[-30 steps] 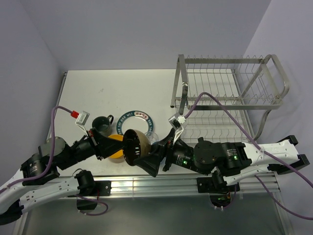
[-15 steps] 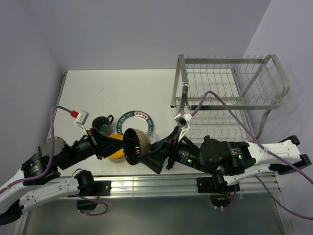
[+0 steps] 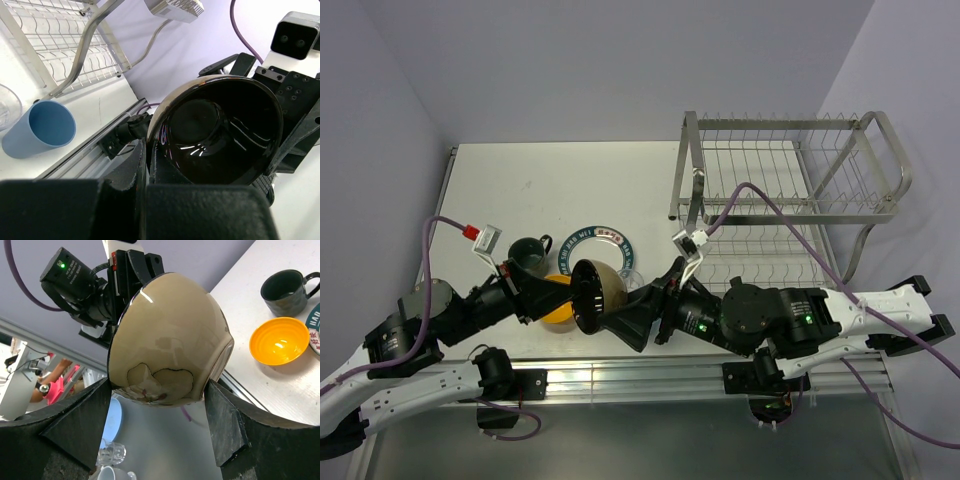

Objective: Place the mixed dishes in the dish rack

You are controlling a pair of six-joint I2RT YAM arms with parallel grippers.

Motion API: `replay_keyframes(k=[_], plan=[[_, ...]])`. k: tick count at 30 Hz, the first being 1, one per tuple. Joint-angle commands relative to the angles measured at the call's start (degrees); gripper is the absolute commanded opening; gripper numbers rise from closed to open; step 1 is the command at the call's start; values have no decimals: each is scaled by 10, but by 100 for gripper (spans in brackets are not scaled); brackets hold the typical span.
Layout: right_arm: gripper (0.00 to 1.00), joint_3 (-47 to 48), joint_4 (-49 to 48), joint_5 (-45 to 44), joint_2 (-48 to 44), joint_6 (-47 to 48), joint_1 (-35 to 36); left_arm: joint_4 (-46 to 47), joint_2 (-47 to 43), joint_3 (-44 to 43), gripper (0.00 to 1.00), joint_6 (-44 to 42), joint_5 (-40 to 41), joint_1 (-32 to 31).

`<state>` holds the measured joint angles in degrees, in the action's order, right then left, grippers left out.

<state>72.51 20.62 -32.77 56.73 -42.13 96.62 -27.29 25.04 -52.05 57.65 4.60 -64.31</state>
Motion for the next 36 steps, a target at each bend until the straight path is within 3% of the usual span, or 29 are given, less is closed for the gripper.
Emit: replay_keyframes(k=[1,3,6,7,8,12,18,22,27,30,36], plan=[[54,30,-2,-19,21,-10,3,75,12,-9,0,-1,-26,-4],[46,36,5,-25,25,-13,2,75,12,-11,0,-1,-25,-4],[21,40,13,-31,28,-14,2,71,10,-13,0,-2,-22,-4],[4,39,13,-33,27,-16,2,70,10,-14,0,-2,-21,-4],[0,38,13,-35,25,-16,2,67,10,-15,0,-2,-21,-4],[0,26,10,-41,16,-18,3,66,11,-20,1,-3,-21,-4],[0,7,-6,-40,2,-18,2,66,12,-21,27,-5,-19,-4],[0,3,-11,-39,-2,-17,3,70,16,-21,31,-5,-23,-4],[0,-5,-12,-40,-7,-19,3,68,16,-19,51,-4,-20,-4],[0,-12,-17,-41,-13,-20,3,69,16,-20,57,-5,-20,-4],[0,-27,-34,-42,-26,-15,3,70,17,-17,56,-6,-21,-4]])
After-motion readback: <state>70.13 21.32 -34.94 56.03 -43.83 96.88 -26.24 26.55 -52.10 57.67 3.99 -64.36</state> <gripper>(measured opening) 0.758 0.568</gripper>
